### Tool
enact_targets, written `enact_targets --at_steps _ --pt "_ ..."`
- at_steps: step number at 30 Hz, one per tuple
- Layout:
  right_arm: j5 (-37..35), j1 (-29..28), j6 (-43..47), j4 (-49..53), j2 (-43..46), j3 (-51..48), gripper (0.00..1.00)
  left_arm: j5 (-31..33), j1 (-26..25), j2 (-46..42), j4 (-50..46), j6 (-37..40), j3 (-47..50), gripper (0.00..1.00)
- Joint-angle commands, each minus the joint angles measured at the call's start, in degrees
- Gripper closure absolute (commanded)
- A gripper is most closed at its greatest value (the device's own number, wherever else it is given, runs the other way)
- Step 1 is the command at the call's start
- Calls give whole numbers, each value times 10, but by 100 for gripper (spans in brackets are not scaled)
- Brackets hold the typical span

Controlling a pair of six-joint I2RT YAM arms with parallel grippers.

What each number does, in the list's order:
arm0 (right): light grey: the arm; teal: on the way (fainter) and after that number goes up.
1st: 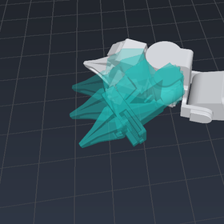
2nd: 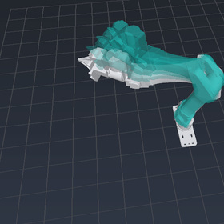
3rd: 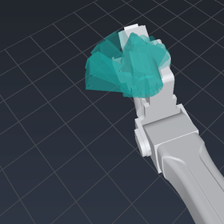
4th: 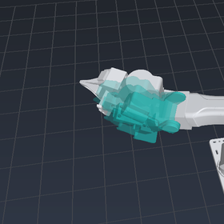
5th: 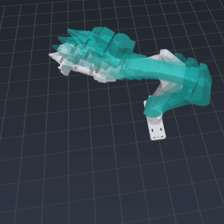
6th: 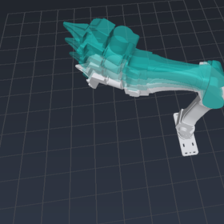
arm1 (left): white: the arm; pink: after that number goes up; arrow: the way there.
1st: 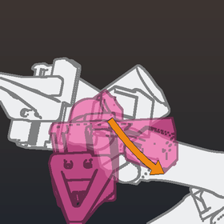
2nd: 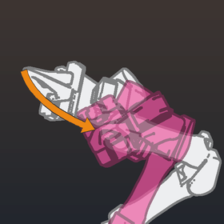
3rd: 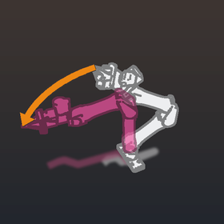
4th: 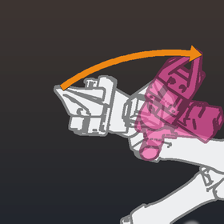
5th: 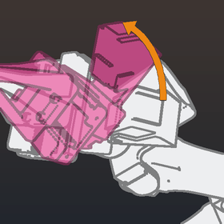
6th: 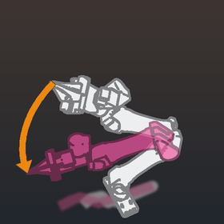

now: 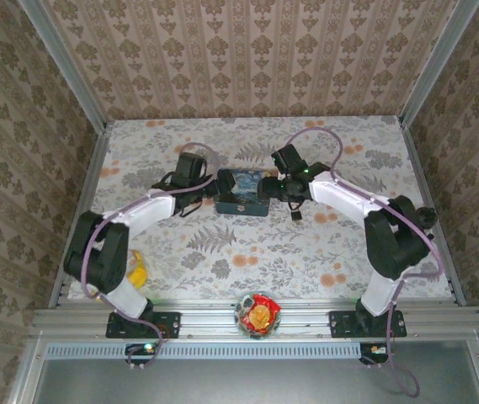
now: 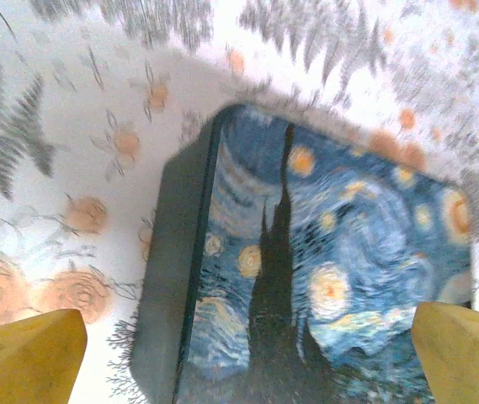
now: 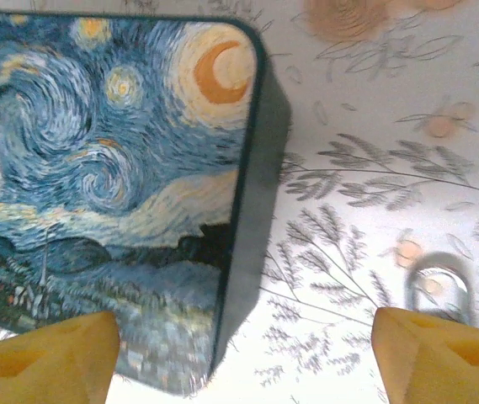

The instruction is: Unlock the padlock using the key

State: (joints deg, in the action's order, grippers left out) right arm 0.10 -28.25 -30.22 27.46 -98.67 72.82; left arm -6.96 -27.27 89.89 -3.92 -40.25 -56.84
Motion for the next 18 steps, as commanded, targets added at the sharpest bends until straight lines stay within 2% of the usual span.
enact_targets --at_steps 1,8,10,12,18 --pt "-59 9 9 28 70 -22 18 60 24 -79 -44 52 13 0" --pt "-155 31 26 21 230 -124 12 207 60 -253 -58 127 106 0" --pt "-191 35 37 8 283 -162 6 247 67 -308 -43 146 147 0" --pt "-220 40 45 -5 329 -195 1 272 74 -355 -19 164 188 0" --pt "-295 53 73 -56 431 -277 0 324 93 -460 68 212 294 0"
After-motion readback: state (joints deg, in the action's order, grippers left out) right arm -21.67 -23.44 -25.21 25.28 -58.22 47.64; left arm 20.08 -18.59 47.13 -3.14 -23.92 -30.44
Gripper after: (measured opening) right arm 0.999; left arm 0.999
